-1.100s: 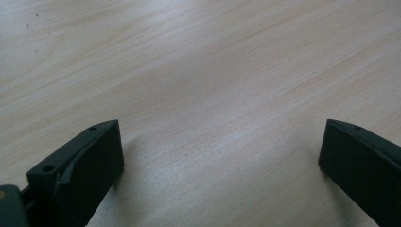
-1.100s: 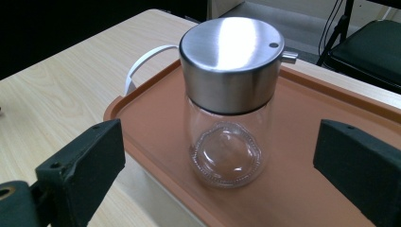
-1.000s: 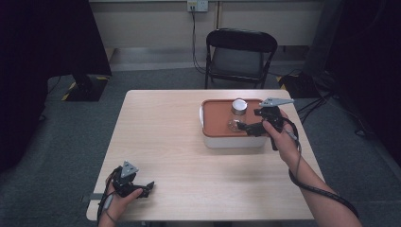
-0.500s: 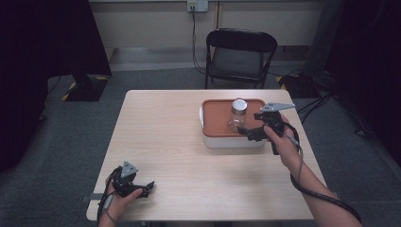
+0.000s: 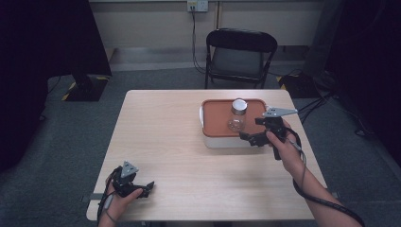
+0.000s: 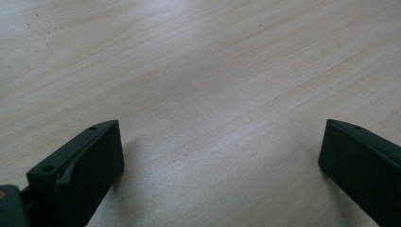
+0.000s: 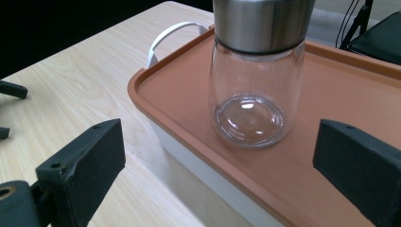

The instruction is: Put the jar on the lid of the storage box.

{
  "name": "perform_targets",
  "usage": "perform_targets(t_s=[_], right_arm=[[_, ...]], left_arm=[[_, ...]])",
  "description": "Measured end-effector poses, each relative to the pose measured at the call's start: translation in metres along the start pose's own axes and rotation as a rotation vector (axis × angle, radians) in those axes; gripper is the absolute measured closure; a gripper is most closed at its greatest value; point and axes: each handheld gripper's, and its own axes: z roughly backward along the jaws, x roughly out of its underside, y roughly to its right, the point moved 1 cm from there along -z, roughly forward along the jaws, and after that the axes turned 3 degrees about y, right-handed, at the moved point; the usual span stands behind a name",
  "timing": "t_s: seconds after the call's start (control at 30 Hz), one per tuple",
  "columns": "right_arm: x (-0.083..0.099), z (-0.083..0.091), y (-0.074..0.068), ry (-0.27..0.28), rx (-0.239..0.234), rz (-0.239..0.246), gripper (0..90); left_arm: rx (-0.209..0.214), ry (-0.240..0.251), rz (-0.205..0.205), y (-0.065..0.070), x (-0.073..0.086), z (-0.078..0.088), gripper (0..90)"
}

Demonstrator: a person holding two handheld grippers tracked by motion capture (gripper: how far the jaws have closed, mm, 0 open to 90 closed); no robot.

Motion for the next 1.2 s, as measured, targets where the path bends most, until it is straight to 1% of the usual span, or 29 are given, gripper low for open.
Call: perform_targets(t_s=[0.47,1.07,1.2], right_arm=[[0.014,0.002,-0.001,-0.006,-0.014,-0.006,1.9],[0.026,0.004,-0.007,-0.012,-0.026,0.007,2.0],[0.029,0.006,-0.007,-0.012,-0.031,0.001,2.0]], left_arm=[[0.000,0.001,0.001,0.000,0.000,0.000,0.5],[-0.001,0.001,0.001,0.000,0.000,0.000,0.5],[-0.001,0.001,0.000,0.000,0.000,0.000,0.5]])
